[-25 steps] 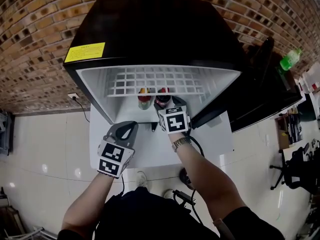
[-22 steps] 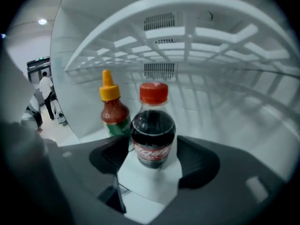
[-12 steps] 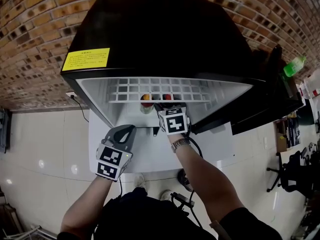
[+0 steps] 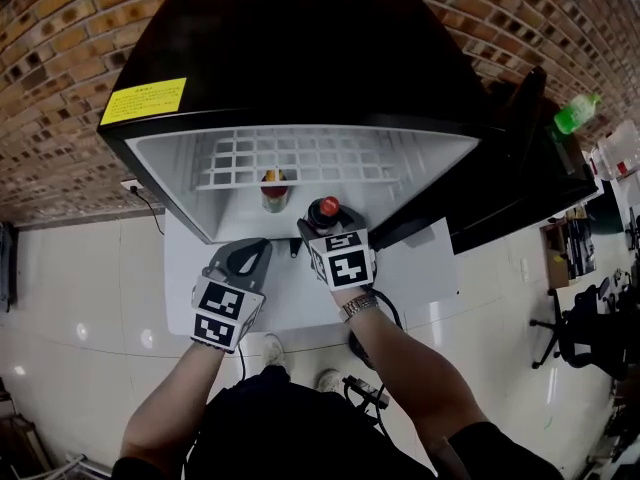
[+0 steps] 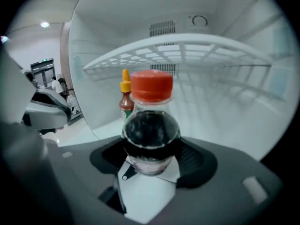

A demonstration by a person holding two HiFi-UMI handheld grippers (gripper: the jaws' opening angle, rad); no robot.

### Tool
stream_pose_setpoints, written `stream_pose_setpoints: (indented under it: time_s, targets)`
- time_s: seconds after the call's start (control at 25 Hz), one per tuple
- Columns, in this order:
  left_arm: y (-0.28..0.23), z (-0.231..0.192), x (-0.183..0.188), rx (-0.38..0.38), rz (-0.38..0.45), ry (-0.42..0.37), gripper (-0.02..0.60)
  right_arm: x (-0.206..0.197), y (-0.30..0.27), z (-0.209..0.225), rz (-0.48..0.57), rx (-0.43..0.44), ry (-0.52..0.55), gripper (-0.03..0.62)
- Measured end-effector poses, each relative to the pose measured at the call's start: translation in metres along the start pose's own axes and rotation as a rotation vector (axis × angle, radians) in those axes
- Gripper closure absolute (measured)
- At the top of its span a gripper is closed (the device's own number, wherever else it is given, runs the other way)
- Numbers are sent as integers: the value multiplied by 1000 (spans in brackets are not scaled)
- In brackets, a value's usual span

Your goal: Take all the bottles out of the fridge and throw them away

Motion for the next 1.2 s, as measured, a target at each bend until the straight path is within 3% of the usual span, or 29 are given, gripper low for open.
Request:
stream_pose_setpoints:
  time_s: [0.28, 0.52, 0.84, 1.2]
  targets:
    - [-10, 55, 11, -46, 7, -45, 578, -29, 60, 1, 34, 26, -15, 286]
    - [-17, 126, 21, -107, 17, -89, 578, -68, 128, 18, 46, 7, -45, 286]
    - [-37, 234, 18, -216, -9, -153, 578, -145, 207, 62, 31, -62, -117, 286]
    - [-66, 353, -19, -350, -86, -210, 578, -256, 274, 103, -20, -128, -251, 286]
Point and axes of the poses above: the fingertips, and each gripper's own axes: y backward along the fingers, z to its right, x out of its top, the point moved 3 cm from there along y, backward along the fingers, and after that the axes turned 2 degrees about -y, right-handed, at the moved point
